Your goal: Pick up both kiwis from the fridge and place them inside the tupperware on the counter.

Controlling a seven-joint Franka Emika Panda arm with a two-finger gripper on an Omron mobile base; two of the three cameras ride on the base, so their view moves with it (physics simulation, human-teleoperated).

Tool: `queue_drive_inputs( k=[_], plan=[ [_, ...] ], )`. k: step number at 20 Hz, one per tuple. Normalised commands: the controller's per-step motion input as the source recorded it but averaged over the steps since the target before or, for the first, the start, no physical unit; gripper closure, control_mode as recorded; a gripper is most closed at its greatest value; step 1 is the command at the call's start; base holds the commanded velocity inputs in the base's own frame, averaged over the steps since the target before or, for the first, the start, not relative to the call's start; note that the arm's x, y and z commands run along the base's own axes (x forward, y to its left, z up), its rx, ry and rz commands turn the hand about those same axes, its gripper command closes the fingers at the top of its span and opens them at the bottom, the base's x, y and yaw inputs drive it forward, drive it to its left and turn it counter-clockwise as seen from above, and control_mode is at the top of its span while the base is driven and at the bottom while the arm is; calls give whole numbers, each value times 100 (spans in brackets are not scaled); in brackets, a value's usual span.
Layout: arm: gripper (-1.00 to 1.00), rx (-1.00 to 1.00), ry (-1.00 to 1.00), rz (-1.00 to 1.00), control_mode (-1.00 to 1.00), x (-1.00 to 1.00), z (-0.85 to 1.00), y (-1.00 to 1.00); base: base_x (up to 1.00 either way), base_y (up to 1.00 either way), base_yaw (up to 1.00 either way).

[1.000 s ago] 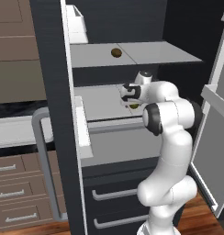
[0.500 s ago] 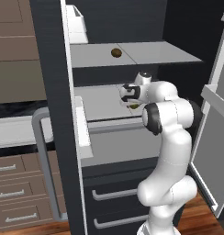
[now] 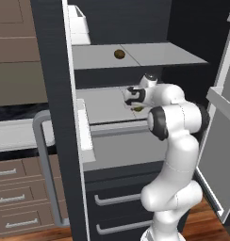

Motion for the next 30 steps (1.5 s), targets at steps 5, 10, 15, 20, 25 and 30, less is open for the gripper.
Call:
queue_drive_inputs(
  k=[5,10,15,20,25,30],
  plan=[
    [100,0,-25,0,-100,-66,-5,0,0,0,0],
    [100,0,-4,-3,-100,-68,33,0,0,0,0],
    [100,-1,6,0,-100,-41,85,4,0,0,0],
    [100,-1,17,0,-100,-26,93,10,0,0,0],
    [100,0,1,0,-100,-57,52,12,0,0,0],
    [100,0,-5,0,-100,-88,20,11,0,0,0]
  ],
)
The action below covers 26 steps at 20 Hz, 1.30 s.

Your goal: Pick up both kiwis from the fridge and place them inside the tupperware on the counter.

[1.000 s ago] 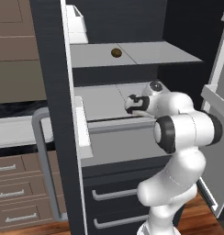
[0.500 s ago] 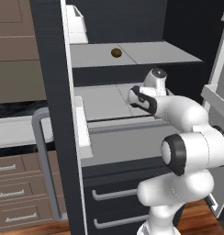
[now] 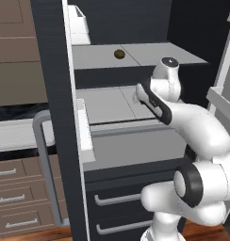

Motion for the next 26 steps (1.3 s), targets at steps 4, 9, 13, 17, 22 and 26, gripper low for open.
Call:
queue_drive_inputs(
  k=[4,9,13,17,22,26],
  plan=[
    [100,0,-3,0,-100,-97,20,13,0,0,0],
    [100,0,0,0,-100,-91,35,15,0,0,0],
    [100,0,1,0,-100,-81,53,14,0,0,0],
    [100,0,2,0,-100,-77,55,9,0,0,0],
    [100,0,0,0,-100,-83,41,3,0,0,0],
    [100,0,0,0,-100,-77,25,0,0,0,0]
  ],
)
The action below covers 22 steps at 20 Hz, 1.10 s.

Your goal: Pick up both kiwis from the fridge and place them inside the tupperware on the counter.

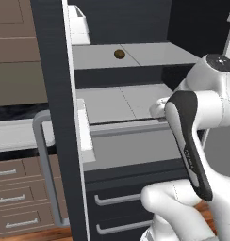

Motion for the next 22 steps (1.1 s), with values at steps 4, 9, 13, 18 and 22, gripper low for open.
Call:
queue_drive_inputs(
  k=[4,9,13,18,22],
  plan=[
    [100,0,0,-7,-100,-64,5,0,0,0,0],
    [100,0,10,-8,-100,-43,-8,0,0,0,0],
    [100,0,7,-7,-100,-28,-7,0,0,0,0],
    [100,0,1,-5,100,-29,-1,0,-31,0,-5],
    [100,0,0,0,100,0,0,0,-97,8,-16]
  ],
)
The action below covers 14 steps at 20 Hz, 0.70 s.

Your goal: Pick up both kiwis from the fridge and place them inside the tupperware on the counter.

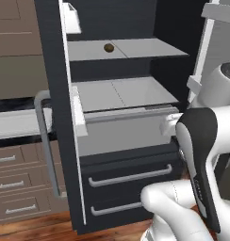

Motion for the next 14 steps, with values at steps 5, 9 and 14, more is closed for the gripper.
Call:
queue_drive_inputs(
  k=[5,9,14],
  plan=[
    [100,0,0,0,100,0,0,0,-100,26,-8],
    [100,0,0,0,100,0,0,0,-86,68,4],
    [100,0,0,0,100,0,0,0,-64,96,30]
  ],
)
